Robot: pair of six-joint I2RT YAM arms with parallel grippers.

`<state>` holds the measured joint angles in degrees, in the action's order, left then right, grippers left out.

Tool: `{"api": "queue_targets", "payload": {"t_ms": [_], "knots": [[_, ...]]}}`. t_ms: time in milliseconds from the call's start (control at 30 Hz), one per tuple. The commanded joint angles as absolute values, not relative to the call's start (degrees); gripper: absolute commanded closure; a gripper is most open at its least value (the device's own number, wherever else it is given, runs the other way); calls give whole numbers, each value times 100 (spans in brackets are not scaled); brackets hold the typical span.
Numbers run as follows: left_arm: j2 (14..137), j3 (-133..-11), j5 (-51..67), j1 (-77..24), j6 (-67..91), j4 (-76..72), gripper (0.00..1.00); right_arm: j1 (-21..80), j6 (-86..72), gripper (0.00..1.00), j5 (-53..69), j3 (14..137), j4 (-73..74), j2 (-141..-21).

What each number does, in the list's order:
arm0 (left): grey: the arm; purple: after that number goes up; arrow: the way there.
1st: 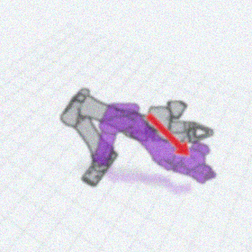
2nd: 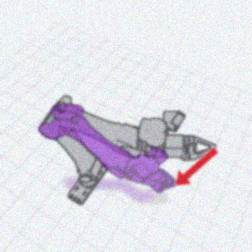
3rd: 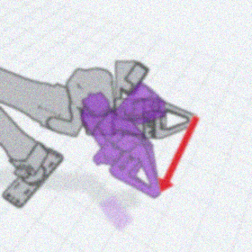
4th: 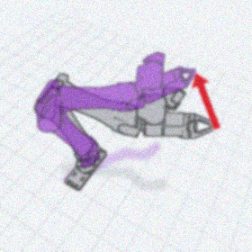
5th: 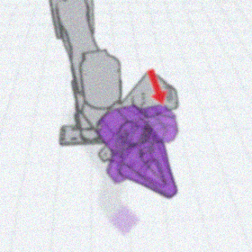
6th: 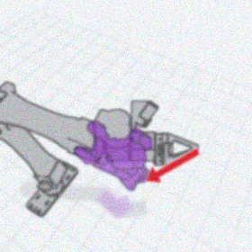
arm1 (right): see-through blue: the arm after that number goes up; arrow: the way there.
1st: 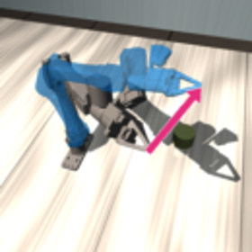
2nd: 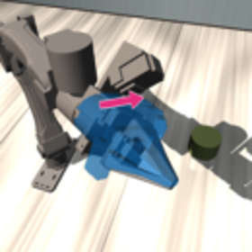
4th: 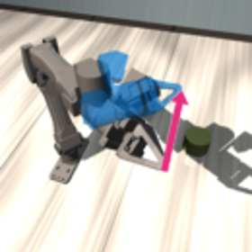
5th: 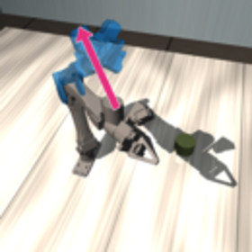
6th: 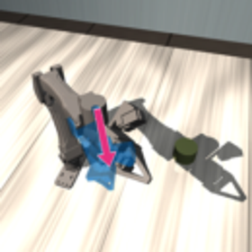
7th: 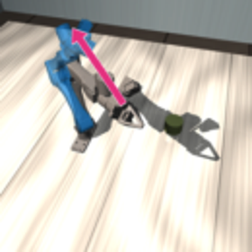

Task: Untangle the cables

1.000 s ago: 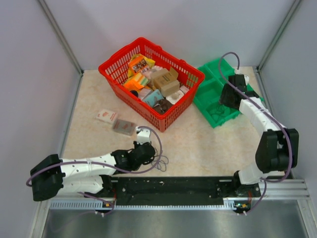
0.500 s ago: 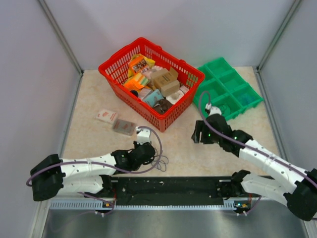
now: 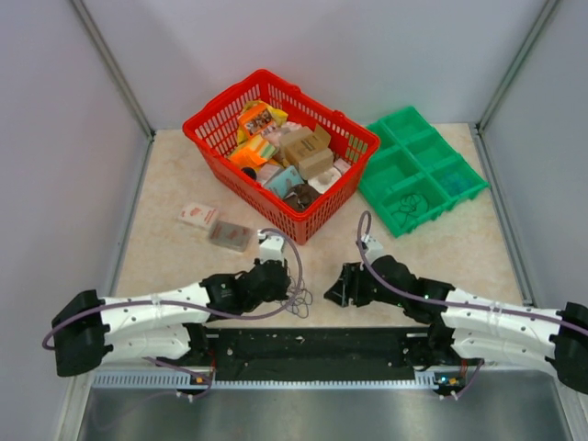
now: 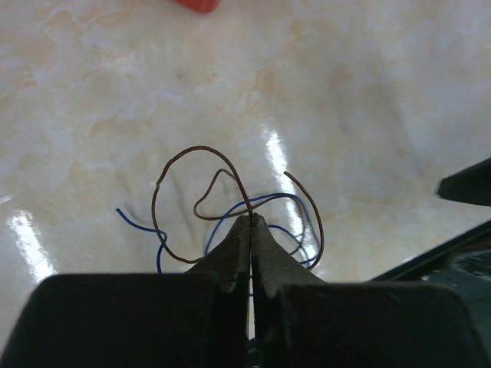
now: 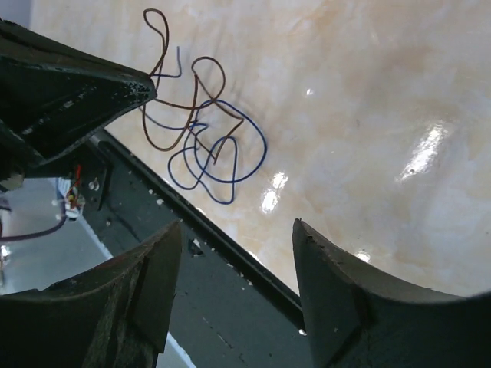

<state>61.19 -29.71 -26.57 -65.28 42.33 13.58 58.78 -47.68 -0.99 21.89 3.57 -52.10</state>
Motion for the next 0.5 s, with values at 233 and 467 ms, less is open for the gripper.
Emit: {"api": "queue_targets", "payload": {"t_ms": [233, 467], "knots": [[4404, -3207, -1661, -6504, 4431, 607, 100, 5915, -4272, 41, 982, 1327, -2063, -5079], [3973, -3866, -1091, -6504, 3701, 167, 100, 5924, -4280, 36, 915, 1275, -2872, -5283]]}}
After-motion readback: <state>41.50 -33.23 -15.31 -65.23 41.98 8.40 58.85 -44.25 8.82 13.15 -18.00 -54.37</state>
